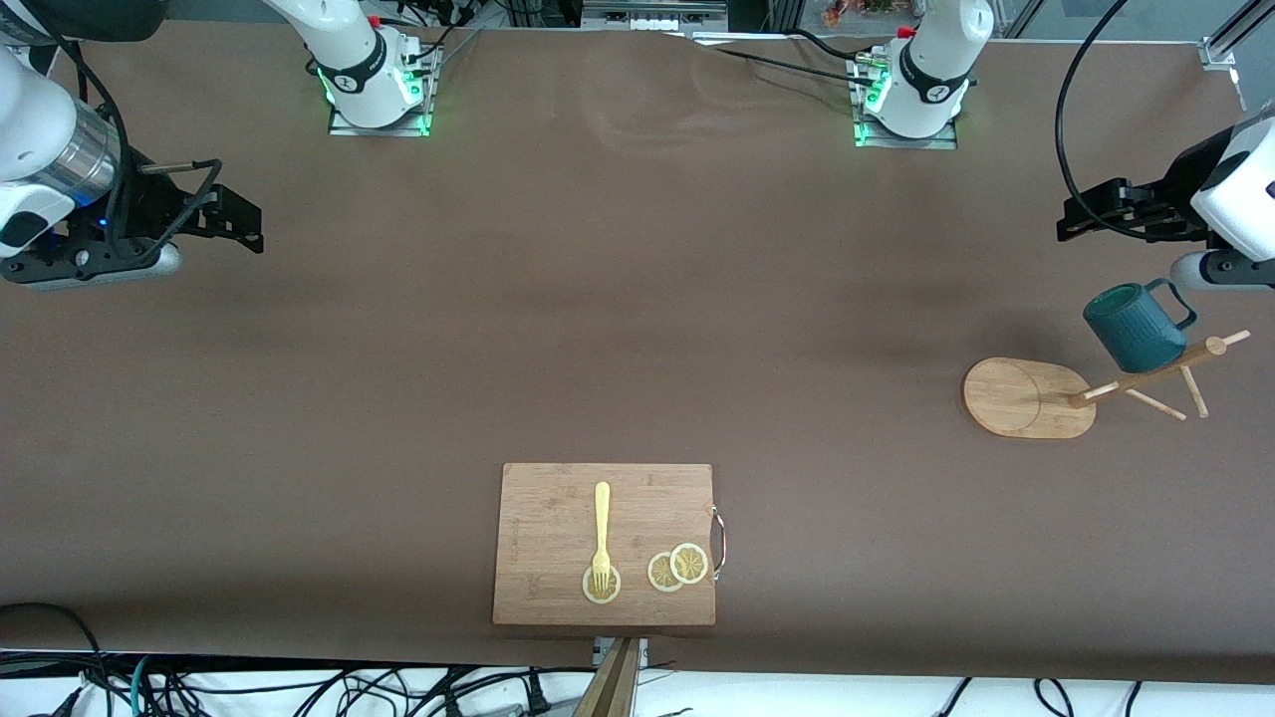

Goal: Pass cup and hang on rack

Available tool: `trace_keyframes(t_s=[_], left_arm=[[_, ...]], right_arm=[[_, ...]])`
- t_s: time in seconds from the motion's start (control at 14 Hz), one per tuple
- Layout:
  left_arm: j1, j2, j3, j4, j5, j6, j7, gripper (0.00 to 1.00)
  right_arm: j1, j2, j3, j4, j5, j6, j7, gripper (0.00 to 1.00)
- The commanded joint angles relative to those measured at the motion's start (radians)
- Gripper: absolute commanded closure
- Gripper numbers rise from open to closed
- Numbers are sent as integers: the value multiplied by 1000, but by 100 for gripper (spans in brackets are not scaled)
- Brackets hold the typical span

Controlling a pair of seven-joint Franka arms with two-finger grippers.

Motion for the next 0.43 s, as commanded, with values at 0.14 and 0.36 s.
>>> trace_keyframes(t_s=[0.14, 0.36], left_arm=[[-13, 15, -2, 34, 26, -2, -6, 0], [-13, 15, -2, 34, 26, 0, -6, 0]], right_arm=[[9, -5, 1, -2, -9, -7, -2, 0], [11, -3, 1, -2, -9, -7, 0, 0]])
